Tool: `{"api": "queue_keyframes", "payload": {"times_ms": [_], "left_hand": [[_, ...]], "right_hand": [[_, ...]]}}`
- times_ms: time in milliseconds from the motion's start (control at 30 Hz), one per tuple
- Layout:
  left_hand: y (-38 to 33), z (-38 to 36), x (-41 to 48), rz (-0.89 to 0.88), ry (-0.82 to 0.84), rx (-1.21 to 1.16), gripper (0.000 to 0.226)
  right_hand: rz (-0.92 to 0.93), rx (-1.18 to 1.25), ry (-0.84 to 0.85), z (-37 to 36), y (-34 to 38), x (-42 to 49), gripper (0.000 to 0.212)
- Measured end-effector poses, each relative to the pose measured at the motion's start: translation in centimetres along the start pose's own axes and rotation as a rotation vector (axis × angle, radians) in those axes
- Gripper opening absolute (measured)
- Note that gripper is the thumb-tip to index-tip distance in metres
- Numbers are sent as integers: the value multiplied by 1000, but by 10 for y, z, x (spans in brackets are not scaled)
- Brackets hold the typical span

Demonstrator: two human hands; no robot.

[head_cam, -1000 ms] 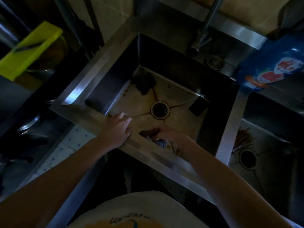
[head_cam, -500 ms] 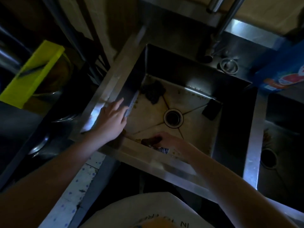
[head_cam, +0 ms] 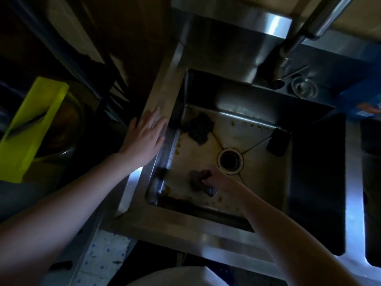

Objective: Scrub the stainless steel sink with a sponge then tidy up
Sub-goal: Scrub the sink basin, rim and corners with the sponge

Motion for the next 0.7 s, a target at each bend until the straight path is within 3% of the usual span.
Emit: {"api": "queue_keyframes", "payload": {"times_ms": [100, 433, 700], "left_hand": [[3, -6, 23, -12, 11, 11, 49], [6, -19, 68, -31, -61, -15, 53], [7, -20, 70, -7, -97, -21, 54]], "right_hand": [[-68, 114, -130, 19, -4, 20, 38], [-332, 361, -399, 38, -19, 115, 38], [-301, 309, -659, 82, -18, 150, 38]]}}
Point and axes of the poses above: each hand's wrist, its own x-axis towards the middle knuckle, its own z-axis out of the back of the hand, y = z × x, the point moved 3 cm from there along x, towards the middle knuckle, and after that the axes turned 8 degrees about z, right-handed, at the moved point
